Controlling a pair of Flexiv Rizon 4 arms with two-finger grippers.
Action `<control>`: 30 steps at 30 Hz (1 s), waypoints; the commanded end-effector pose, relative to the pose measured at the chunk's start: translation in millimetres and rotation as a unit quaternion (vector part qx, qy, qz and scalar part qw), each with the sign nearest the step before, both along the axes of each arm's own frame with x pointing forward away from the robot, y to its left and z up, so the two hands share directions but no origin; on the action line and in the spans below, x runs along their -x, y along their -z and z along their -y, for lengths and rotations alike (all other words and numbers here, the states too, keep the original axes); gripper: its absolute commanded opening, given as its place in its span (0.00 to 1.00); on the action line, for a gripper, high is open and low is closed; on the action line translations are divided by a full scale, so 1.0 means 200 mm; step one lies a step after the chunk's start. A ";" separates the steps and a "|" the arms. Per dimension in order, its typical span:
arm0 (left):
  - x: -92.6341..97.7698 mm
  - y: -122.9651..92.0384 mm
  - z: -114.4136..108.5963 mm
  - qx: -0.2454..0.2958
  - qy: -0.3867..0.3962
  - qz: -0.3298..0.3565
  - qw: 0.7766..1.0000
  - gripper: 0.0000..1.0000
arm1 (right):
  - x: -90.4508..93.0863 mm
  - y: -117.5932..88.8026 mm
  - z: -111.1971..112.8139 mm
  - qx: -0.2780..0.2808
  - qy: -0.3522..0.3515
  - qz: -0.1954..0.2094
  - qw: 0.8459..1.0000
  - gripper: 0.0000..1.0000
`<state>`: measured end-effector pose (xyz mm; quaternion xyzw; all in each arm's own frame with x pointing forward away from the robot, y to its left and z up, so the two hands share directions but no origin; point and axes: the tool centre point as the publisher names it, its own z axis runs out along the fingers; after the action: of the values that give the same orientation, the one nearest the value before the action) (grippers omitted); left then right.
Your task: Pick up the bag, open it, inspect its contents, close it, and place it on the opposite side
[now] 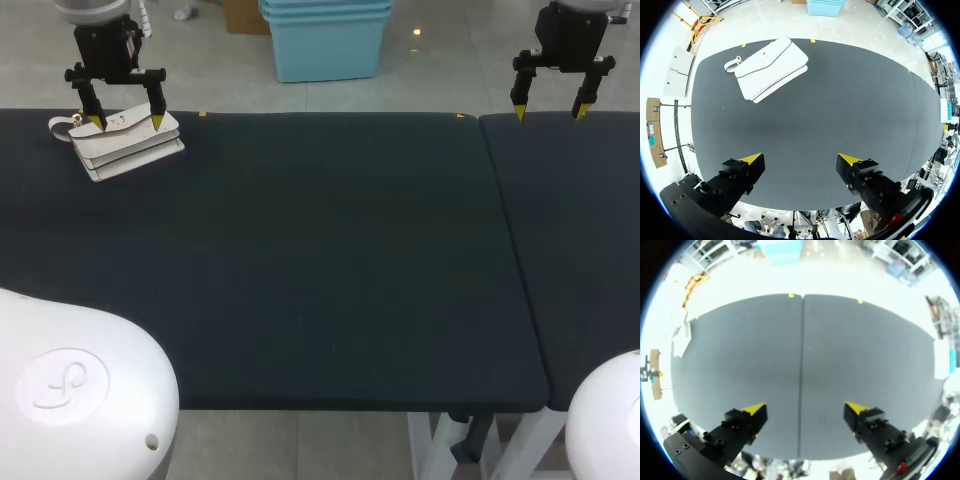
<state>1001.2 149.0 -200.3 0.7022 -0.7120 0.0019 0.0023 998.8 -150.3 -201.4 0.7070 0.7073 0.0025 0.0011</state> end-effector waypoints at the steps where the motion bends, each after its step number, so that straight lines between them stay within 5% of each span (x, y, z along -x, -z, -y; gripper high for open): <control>1: 0.00 -0.01 -0.01 0.015 0.006 0.008 1.000 1.00 | 0.00 0.01 -0.01 0.002 -0.016 0.008 1.000 1.00; 10: -0.02 -0.01 -0.16 0.103 -0.016 0.028 0.994 1.00 | 0.07 0.08 -0.15 -0.007 -0.205 0.103 0.973 1.00; 20: -0.02 0.02 -0.32 0.159 -0.044 0.083 0.983 1.00 | 0.22 0.16 -0.31 -0.057 -0.404 0.211 0.888 1.00; 30: -0.01 0.05 -0.47 0.173 -0.065 0.101 0.978 1.00 | 0.31 0.24 -0.49 -0.088 -0.479 0.242 0.839 1.00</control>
<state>1009.3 237.2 -209.4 0.7356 -0.6541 0.1692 0.0494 945.1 -53.5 -242.9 0.3524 0.9273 0.1099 0.0615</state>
